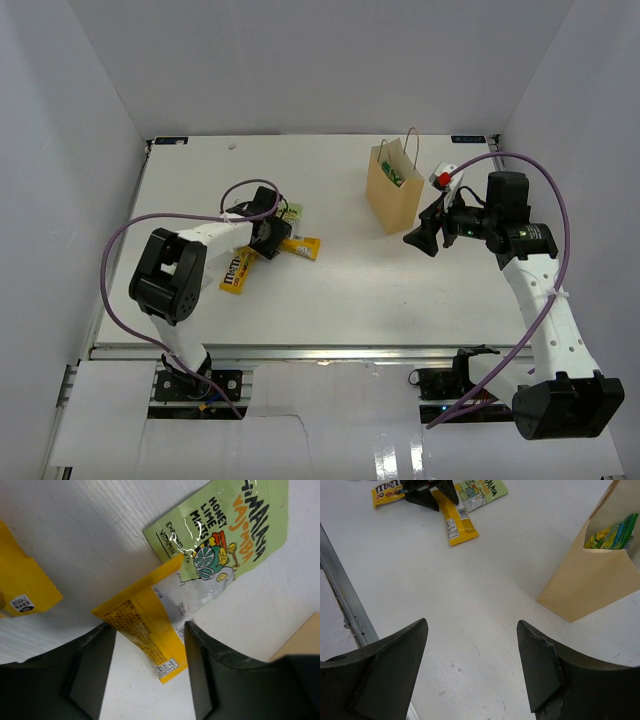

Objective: Place the snacks into the paper bag

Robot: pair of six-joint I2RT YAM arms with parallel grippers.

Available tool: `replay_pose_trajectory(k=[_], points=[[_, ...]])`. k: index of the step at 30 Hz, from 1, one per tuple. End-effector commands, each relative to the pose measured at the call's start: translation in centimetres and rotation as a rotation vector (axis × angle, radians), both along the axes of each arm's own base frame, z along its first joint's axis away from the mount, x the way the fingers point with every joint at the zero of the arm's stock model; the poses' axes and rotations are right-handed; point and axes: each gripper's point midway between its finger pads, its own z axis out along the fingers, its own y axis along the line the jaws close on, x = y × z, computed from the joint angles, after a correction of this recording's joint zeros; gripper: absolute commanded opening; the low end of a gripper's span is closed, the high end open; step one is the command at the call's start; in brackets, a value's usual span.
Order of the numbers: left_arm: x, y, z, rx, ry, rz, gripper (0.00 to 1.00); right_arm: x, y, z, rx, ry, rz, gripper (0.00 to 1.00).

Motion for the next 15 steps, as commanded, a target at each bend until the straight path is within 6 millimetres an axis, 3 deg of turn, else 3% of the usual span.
replay_pose_trajectory(k=[1,4,5,11,14,15], points=[[0.8,-0.3,0.3,-0.001,-0.006,0.027,0.64,-0.3,0.3,0.5,0.02,-0.015,0.009,0.78],[1.0,-0.4,-0.2,0.007,0.005,0.022,0.49,-0.2,0.3,0.6,0.021,-0.017,0.009,0.78],[1.0,-0.4,-0.2,0.01,0.005,0.014,0.39,-0.2,0.2,0.6,0.02,-0.019,0.008,0.78],[0.9,-0.4,0.3,0.024,-0.022,-0.041,0.15,-0.3,0.2,0.6,0.019,-0.019,0.003,0.78],[1.0,-0.7,2.0,0.002,-0.08,-0.075,0.09,-0.4,0.2,0.7,0.018,-0.024,0.002,0.78],[1.5,-1.1,3.9,-0.017,-0.146,-0.106,0.08,-0.4,0.2,0.7,0.018,-0.027,0.004,0.78]])
